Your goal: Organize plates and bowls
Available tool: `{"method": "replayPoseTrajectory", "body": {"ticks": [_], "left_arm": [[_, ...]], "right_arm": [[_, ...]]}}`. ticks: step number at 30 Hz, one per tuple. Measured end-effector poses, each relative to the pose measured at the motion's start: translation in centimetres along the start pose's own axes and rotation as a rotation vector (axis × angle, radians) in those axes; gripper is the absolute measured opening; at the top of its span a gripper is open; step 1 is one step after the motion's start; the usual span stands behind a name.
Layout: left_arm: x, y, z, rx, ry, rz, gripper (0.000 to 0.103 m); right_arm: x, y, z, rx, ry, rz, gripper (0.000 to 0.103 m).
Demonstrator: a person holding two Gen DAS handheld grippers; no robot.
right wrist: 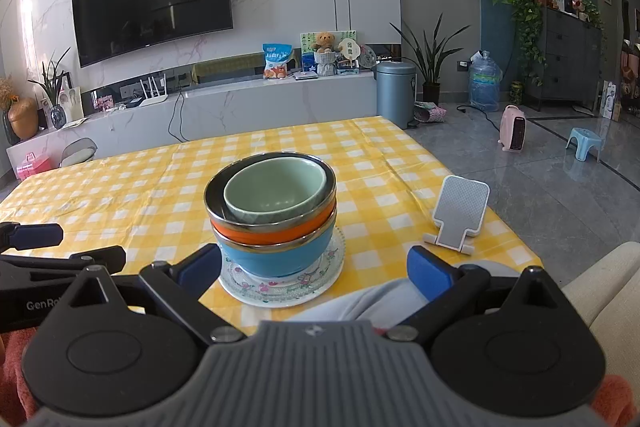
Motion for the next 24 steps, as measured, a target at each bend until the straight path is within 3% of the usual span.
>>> {"method": "replayPoseTrajectory", "body": {"ticks": [24], "left_arm": [[0.02, 0.05, 0.17, -0.007, 0.000, 0.002, 0.087]], "right_arm": [[0.11, 0.13, -0.15, -0.003, -0.001, 0.002, 0.097]]}}
Point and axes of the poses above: each gripper's, at about its wrist camera, not at the fingertips, and x roughly the way its jaws point, z to its left, y to its underside, the point moved 7 cm from there along x, roughly the way its jaws point, and after that the axes turned 4 degrees about -z, right-handed, at the moved point
